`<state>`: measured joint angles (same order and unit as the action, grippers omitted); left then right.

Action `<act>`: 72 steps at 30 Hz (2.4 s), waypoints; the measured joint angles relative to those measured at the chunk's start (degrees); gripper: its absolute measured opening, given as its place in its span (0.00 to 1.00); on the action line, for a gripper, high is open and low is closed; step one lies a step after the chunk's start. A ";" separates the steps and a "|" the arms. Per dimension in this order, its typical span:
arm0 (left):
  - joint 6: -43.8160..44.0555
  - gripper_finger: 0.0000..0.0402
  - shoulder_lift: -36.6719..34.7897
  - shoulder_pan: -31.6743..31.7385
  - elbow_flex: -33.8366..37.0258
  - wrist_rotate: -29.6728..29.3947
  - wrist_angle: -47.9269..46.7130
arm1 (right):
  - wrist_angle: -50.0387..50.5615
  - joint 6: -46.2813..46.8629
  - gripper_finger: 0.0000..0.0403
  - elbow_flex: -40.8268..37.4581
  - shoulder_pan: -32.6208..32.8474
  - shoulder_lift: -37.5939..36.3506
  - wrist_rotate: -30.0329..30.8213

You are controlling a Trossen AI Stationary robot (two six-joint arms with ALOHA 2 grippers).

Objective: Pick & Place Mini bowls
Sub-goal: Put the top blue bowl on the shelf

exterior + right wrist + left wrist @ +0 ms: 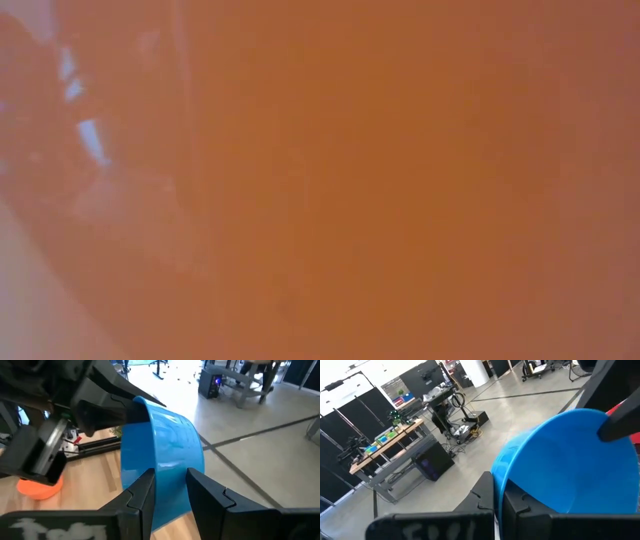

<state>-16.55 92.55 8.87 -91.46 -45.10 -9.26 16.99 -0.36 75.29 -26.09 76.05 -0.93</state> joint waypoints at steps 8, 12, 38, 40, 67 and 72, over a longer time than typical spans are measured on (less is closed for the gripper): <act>4.22 0.00 -0.02 -0.26 0.00 1.80 -3.91 | 0.38 0.44 0.27 0.09 0.10 0.56 6.69; 5.93 0.00 -0.02 -0.38 0.00 2.69 -4.44 | 0.38 0.35 0.27 0.09 0.11 0.20 7.40; 8.10 0.12 -0.02 -0.79 -0.33 5.46 -3.83 | 2.76 0.21 0.02 -0.04 -0.11 0.94 8.70; 8.09 0.15 -0.02 -0.77 -0.33 5.40 -3.83 | 2.73 0.24 0.02 -0.04 -0.11 0.94 8.67; 9.19 0.31 -2.97 -1.47 -0.13 3.07 -4.76 | 28.89 0.43 0.02 7.89 -12.92 0.57 8.78; 9.21 0.31 -2.97 -1.45 -0.11 3.17 -4.79 | 34.93 0.42 0.02 7.89 -18.68 0.76 5.08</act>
<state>-7.33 89.58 7.42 -91.57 -41.93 -14.05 51.92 0.05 83.18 -44.77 76.82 4.15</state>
